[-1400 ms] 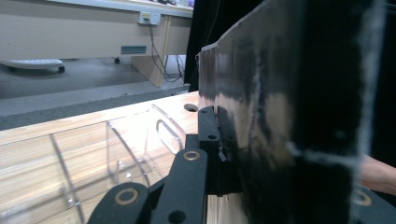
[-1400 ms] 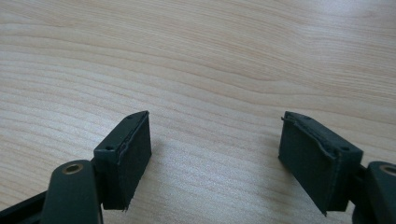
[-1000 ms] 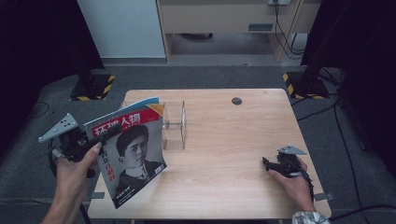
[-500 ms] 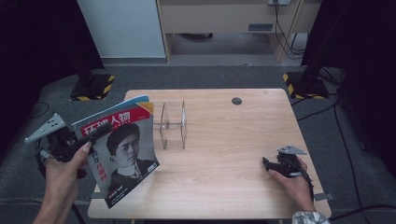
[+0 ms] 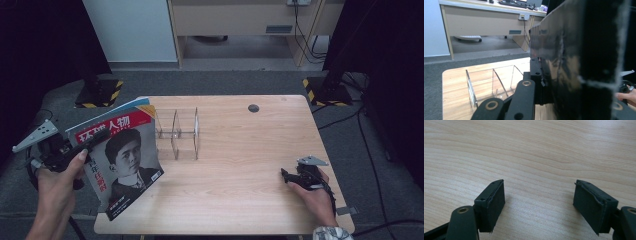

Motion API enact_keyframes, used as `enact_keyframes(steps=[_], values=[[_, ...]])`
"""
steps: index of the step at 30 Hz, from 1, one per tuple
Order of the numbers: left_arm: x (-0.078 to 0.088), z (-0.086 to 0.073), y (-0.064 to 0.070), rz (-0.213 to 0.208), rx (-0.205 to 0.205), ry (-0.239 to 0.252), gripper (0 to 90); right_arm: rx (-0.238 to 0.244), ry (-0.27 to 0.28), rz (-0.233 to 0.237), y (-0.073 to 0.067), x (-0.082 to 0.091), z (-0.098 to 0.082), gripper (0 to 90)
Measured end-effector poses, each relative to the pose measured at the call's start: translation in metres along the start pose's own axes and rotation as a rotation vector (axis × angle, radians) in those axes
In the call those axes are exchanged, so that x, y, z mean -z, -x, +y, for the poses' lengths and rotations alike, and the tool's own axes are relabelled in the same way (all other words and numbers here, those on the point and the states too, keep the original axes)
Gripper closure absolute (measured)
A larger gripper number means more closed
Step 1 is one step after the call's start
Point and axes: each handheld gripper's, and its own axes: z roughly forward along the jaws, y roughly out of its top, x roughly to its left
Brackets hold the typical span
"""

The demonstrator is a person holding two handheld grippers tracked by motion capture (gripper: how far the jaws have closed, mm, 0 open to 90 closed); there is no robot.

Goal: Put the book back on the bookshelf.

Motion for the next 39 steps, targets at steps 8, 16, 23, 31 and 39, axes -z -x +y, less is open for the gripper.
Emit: enact_keyframes(steps=[8, 16, 23, 31, 39], values=[[0.008, 0.006, -0.006, 0.017, 0.003, 0.007, 86.6, -0.002, 0.0, 0.0, 0.0, 0.0, 0.0, 25.4], [0.014, 0.012, -0.011, 0.043, 0.001, 0.011, 86.6, -0.003, 0.0, 0.0, 0.0, 0.0, 0.0, 25.4], [0.012, 0.015, -0.018, 0.065, 0.004, 0.011, 86.6, -0.001, 0.0, -0.001, 0.0, 0.0, 0.0, 25.4], [0.007, 0.019, -0.029, 0.107, 0.005, 0.001, 86.6, -0.001, 0.0, -0.001, 0.0, 0.0, 0.0, 25.4], [-0.007, 0.022, -0.038, 0.132, -0.01, 0.002, 86.6, -0.002, 0.0, -0.001, 0.0, 0.0, 0.0, 25.4]])
